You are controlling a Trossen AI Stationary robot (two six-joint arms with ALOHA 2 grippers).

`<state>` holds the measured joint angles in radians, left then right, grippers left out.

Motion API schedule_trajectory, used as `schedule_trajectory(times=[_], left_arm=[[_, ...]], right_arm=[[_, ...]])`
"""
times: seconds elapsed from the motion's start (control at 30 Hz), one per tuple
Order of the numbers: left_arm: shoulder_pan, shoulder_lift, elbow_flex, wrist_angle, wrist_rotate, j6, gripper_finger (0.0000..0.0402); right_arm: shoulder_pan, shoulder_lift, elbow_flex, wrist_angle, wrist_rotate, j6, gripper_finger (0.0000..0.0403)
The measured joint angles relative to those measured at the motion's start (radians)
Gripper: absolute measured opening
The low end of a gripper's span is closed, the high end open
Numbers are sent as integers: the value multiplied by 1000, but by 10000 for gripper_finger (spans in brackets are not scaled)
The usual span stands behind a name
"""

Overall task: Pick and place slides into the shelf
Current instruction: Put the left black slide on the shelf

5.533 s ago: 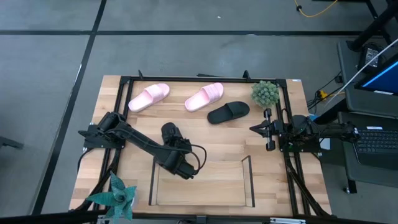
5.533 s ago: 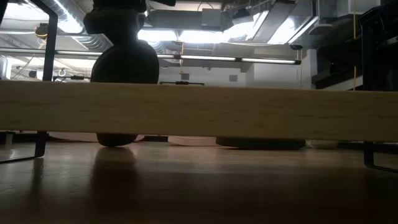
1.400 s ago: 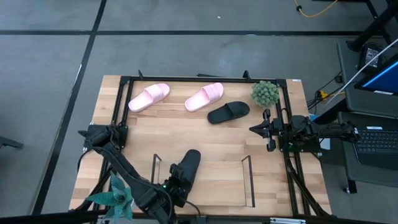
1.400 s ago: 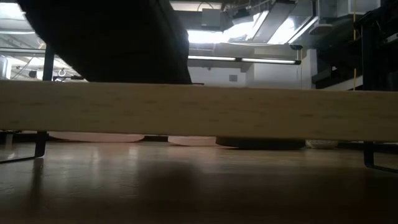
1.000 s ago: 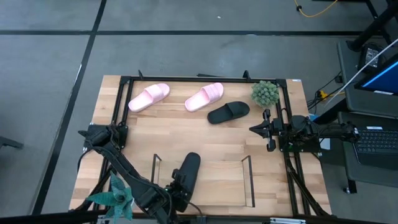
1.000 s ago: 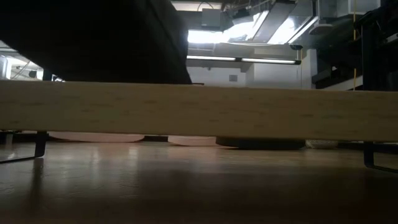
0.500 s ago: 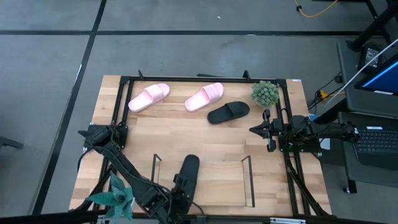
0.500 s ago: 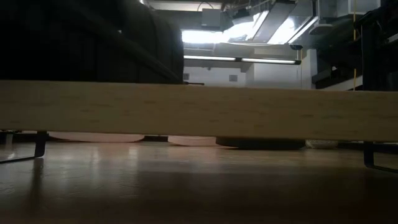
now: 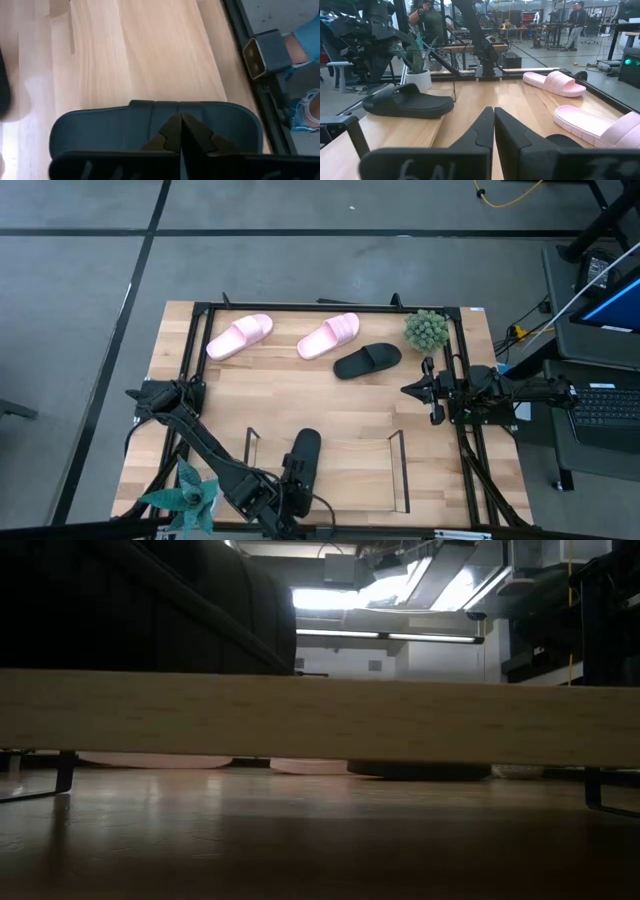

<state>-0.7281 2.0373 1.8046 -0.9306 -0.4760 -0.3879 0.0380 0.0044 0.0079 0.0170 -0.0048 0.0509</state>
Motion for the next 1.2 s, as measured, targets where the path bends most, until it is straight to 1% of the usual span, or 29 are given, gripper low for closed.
schedule_trajectory(times=[0.2,0.43,0.6,0.77,0.83,1.03,1.2], left_arm=[[39,-4,-1,-30,36,5,0],[105,-20,-1,-31,180,5,0],[138,-62,-1,-50,190,8,0],[162,-120,-1,-49,192,81,0],[178,-138,-1,-49,210,84,0],[230,-146,-1,-46,293,84,0],[272,-146,-1,-49,300,85,0]], right_arm=[[0,0,0,0,-21,1,17],[0,0,0,0,-24,22,17],[0,0,0,0,-24,18,17],[0,0,0,0,-25,5,17],[0,0,0,0,-25,-4,17],[0,0,0,0,-25,-6,17],[0,0,0,0,-25,-5,17]])
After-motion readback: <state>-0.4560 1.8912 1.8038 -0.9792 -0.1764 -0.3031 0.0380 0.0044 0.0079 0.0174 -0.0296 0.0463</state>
